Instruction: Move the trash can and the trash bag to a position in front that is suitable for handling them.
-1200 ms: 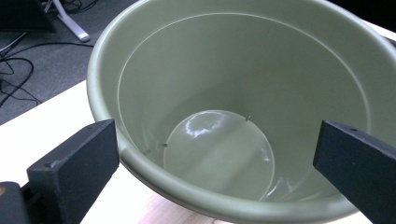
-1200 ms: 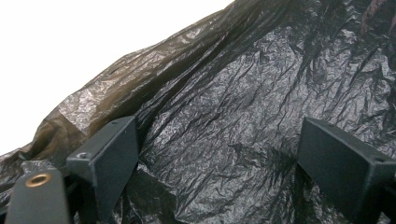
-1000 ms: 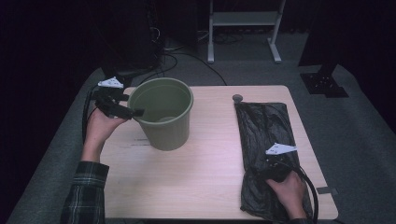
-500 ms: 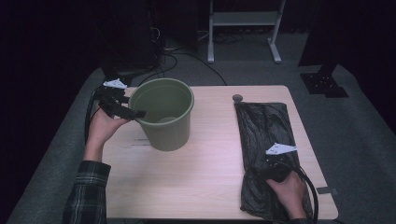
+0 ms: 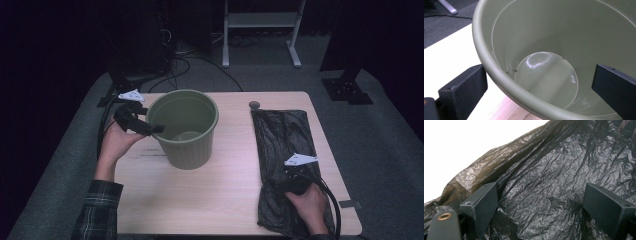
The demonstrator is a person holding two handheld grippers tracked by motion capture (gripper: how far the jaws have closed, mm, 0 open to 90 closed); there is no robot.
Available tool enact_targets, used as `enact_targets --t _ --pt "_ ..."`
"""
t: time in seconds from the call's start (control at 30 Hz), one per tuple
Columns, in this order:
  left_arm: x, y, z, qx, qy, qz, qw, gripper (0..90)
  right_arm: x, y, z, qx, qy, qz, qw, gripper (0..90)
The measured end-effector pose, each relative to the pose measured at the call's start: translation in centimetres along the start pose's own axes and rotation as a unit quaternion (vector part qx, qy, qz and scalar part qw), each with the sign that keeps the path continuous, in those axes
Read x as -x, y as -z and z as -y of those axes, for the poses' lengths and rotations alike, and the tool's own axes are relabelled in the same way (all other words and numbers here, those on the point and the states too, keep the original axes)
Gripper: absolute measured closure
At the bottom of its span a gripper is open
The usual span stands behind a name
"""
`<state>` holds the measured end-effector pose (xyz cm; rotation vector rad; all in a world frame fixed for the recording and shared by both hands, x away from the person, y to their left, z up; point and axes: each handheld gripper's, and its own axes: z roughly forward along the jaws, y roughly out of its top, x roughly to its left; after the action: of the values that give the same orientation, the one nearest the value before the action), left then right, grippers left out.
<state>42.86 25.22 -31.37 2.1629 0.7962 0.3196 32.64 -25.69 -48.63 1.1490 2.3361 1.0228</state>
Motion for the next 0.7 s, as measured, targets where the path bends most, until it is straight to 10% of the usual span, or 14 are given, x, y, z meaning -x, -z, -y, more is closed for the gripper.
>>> enact_targets --t 0.7 --pt "5.1 -0.6 -0.1 0.002 -0.043 0.056 0.9975 0.0 0.0 0.0 0.0 0.000 -0.004 0.003 1.0000 11.3"
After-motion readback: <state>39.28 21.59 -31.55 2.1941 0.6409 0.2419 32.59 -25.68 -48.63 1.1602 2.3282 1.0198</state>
